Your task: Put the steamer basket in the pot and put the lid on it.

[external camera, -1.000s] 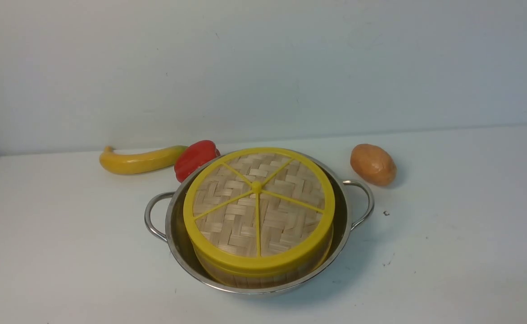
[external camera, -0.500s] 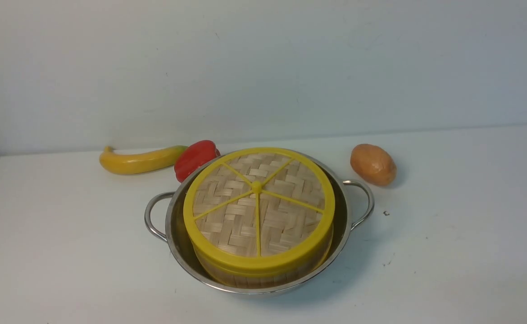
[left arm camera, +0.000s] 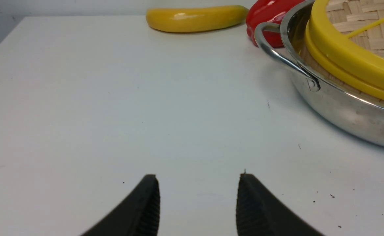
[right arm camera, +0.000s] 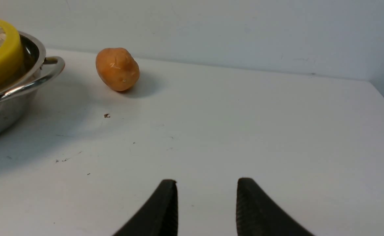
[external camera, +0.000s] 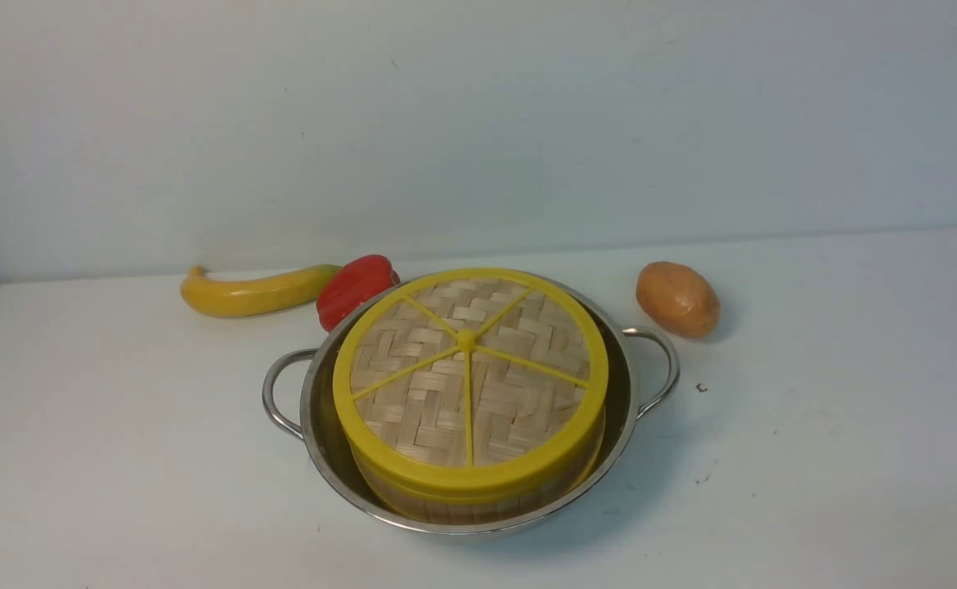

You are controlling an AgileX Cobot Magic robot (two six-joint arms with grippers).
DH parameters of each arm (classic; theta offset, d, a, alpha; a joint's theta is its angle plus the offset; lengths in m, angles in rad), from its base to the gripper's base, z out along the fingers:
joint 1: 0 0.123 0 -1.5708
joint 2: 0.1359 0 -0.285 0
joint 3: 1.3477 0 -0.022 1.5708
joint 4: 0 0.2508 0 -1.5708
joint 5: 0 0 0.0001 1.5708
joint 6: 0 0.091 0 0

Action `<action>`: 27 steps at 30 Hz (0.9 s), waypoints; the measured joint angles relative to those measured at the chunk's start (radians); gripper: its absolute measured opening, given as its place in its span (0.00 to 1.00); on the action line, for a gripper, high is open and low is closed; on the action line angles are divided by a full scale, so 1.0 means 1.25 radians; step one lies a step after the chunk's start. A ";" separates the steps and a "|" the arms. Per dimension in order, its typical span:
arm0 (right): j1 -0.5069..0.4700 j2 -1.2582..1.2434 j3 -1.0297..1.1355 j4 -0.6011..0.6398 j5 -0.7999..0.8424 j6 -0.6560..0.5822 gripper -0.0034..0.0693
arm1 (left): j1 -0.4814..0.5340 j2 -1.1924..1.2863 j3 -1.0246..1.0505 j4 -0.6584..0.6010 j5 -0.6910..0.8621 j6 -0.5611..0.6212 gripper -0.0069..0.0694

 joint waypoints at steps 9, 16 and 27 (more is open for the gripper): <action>0.000 0.000 0.000 0.000 0.000 0.000 0.38 | 0.004 0.000 0.000 0.000 -0.001 0.000 0.50; 0.000 0.000 0.000 0.000 0.000 0.000 0.38 | 0.010 0.000 0.000 0.000 0.000 0.000 0.50; 0.000 0.000 0.000 0.000 0.000 0.000 0.38 | 0.010 0.000 0.000 0.000 0.000 0.000 0.50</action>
